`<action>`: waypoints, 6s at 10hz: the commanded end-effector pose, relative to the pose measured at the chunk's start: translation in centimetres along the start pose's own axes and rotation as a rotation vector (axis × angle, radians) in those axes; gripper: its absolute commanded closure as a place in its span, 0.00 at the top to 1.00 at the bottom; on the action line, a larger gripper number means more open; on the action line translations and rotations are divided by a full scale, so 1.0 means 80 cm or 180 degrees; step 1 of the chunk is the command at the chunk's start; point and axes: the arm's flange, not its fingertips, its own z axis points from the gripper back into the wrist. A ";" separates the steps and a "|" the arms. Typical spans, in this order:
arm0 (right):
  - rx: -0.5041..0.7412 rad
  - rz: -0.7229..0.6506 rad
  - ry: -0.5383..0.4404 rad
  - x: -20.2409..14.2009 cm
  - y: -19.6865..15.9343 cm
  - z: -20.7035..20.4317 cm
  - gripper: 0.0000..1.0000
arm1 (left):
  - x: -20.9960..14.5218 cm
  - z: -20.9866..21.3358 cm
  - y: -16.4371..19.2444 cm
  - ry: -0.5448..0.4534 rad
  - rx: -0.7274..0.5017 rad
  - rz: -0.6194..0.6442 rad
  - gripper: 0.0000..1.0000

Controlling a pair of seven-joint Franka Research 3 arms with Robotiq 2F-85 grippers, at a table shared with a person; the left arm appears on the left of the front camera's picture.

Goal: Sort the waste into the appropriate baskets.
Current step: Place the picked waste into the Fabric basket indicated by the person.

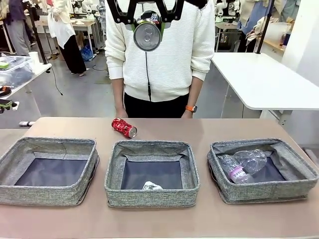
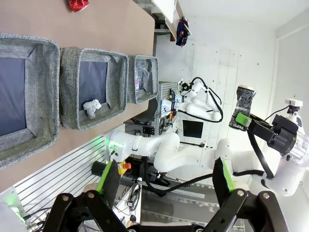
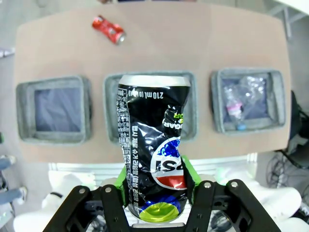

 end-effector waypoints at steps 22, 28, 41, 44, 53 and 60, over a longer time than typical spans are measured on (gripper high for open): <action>0.1050 0.1693 -0.0399 0.006 0.123 -0.184 0.44 | -0.096 0.141 0.018 0.0466 0.0296 0.0810 1.00; 0.1655 0.2364 -0.0258 -0.019 0.219 -0.268 0.44 | -0.114 0.138 0.029 0.0426 0.0195 0.0835 1.00; 0.1835 0.3513 -0.0365 -0.033 0.248 -0.330 1.00 | -0.114 0.138 0.029 0.0426 0.0195 0.0835 1.00; 0.1872 0.3445 -0.0419 -0.030 0.247 -0.330 1.00 | -0.114 0.138 0.029 0.0426 0.0195 0.0835 1.00; 0.1999 0.2777 -0.0443 -0.021 0.204 -0.278 1.00 | -0.114 0.138 0.029 0.0426 0.0195 0.0835 1.00; 0.0769 0.0191 -0.0840 -0.121 -0.138 -0.111 1.00 | -0.114 0.138 0.029 0.0426 0.0195 0.0835 1.00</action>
